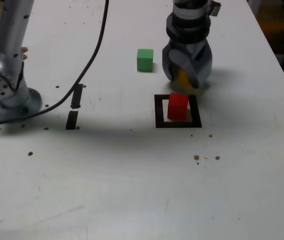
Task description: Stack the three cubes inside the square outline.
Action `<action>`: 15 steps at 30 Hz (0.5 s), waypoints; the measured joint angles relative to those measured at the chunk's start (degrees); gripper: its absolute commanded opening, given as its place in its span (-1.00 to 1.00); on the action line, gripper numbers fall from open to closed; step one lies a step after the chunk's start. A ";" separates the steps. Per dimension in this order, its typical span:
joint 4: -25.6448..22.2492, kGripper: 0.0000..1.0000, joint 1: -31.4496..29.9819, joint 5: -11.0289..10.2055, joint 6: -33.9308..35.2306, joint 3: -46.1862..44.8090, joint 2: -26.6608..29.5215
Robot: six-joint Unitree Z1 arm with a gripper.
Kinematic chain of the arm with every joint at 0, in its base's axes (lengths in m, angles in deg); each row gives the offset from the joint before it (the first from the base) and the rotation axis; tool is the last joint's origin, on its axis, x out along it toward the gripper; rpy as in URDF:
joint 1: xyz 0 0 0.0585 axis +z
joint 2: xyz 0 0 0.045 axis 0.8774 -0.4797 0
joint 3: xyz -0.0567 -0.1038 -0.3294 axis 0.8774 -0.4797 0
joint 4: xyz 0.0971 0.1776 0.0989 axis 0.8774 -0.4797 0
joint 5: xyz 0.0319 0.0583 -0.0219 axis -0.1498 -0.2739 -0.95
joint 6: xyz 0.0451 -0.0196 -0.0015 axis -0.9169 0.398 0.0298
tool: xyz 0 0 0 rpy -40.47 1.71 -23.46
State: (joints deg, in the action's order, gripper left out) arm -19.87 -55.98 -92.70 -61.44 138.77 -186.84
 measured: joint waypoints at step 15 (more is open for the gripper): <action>-26.32 -0.57 -15.08 -4.52 30.90 13.41 12.96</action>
State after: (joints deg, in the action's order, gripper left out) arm -46.19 -71.06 -97.22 -30.54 152.19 -173.88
